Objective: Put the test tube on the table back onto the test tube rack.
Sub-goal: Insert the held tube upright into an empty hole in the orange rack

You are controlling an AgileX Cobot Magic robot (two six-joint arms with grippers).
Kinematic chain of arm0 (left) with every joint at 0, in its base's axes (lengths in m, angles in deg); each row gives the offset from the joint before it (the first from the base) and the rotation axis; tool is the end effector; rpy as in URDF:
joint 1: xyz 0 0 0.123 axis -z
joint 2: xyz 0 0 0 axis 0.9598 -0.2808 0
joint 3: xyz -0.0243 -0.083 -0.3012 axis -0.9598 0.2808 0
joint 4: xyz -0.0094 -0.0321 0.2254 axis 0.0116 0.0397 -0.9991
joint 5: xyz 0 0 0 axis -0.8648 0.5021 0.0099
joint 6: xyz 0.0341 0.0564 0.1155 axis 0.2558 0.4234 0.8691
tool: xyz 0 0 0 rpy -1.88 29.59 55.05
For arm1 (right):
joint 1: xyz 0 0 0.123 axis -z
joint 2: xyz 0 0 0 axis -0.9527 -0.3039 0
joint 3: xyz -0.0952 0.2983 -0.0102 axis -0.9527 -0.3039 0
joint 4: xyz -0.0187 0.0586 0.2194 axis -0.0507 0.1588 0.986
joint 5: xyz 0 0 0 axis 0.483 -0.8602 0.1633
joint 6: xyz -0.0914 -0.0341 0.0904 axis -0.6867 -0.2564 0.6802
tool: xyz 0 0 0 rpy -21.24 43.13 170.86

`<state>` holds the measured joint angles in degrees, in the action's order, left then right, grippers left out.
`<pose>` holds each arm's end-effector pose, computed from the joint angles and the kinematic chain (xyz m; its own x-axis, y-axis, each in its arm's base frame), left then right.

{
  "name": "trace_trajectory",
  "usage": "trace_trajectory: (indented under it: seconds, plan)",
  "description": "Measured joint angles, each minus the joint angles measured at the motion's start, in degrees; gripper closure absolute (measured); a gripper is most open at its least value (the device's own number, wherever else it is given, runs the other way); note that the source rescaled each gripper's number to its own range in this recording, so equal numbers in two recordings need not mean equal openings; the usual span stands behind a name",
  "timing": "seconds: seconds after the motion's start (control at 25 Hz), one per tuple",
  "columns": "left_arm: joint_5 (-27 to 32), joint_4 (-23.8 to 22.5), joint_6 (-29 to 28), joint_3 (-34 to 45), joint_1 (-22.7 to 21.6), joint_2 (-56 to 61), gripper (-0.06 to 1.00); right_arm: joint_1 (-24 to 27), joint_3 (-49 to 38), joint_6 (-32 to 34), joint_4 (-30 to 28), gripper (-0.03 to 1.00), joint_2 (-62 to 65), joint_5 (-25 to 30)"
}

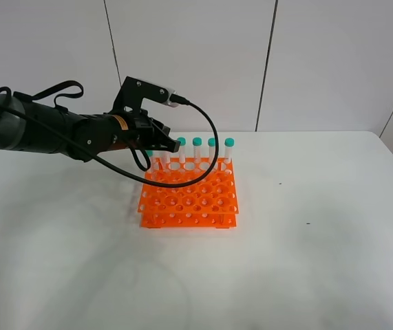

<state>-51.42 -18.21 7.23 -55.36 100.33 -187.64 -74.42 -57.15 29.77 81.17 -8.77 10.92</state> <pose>0.3913 -0.2001 0.2365 -0.2543 0.2616 -0.9311 0.5037 0.8577 0.1034 -0.0161 0.0046 0.2489 -0.4268 -0.0663 -0.9019 -0.0942 0.9951 -0.0286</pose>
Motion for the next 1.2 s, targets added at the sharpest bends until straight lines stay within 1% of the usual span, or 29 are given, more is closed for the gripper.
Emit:
trace_trajectory:
  seconds: [0.2, 0.36, 0.48, 1.2]
  plan:
    - [0.0, 0.0, -0.4, 0.0, 0.0, 0.0, 0.93, 0.0, 0.0, 0.0, 0.0, -0.03, 0.0, 0.0]
    - [-1.1, 0.0, -2.8, 0.2, 0.0, 0.0, 0.93, 0.0, 0.0, 0.0, 0.0, -0.03, 0.0, 0.0]
    - [-2.6, 0.0, -2.8, 1.1, 0.0, 0.0, 0.93, 0.0, 0.0, 0.0, 0.0, -0.03, 0.0, 0.0]
    - [-4.0, -0.2, -2.8, 1.4, 0.0, -2.8, 0.93, 0.0, 0.0, 0.0, 0.0, -0.03, 0.0, 0.0]
